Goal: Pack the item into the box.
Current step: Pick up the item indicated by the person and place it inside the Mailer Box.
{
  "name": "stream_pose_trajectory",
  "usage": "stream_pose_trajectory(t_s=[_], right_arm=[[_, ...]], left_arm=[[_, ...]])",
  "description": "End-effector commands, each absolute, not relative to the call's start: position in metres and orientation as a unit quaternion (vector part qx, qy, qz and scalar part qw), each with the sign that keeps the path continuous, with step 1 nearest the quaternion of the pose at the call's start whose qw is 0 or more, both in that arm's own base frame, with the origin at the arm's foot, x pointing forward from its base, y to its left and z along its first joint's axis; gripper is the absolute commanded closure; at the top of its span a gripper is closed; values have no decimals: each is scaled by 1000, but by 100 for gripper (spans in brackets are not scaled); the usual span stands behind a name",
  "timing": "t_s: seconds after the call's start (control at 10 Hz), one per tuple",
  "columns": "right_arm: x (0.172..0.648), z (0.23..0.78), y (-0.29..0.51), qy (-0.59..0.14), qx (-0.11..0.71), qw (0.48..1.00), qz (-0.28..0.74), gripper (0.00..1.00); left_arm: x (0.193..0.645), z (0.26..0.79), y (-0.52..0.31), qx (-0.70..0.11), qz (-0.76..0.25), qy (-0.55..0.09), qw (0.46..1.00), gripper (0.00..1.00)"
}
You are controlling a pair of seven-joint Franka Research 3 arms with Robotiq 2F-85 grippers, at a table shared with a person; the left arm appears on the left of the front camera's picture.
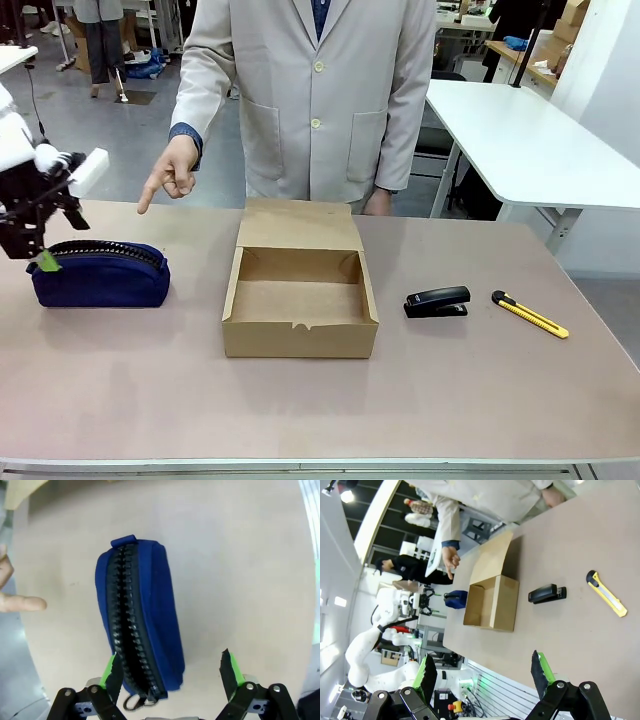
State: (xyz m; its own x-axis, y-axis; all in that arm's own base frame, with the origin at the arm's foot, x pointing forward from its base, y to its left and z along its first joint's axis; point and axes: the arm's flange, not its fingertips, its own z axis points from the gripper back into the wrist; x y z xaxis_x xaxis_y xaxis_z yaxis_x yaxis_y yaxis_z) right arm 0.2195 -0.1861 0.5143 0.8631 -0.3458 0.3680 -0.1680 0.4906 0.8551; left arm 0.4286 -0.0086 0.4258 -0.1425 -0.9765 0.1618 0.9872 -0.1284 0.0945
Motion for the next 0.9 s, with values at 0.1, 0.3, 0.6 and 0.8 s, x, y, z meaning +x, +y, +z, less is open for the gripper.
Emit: stream_pose_trajectory(t_s=[0.1, 0.3, 0.6, 0.8], right_arm=[[222, 518, -187, -266, 506, 819, -44, 0], [222, 518, -187, -266, 506, 819, -44, 0], [222, 518, -187, -266, 506, 819, -44, 0], [222, 518, -187, -266, 506, 819, -44, 0]], left_arm=[[462, 403, -18, -34, -749, -82, 657, 0], [478, 390, -22, -32, -733, -78, 674, 0], [486, 379, -27, -40, -732, -66, 677, 0], [488, 373, -30, -52, -735, -52, 674, 0]])
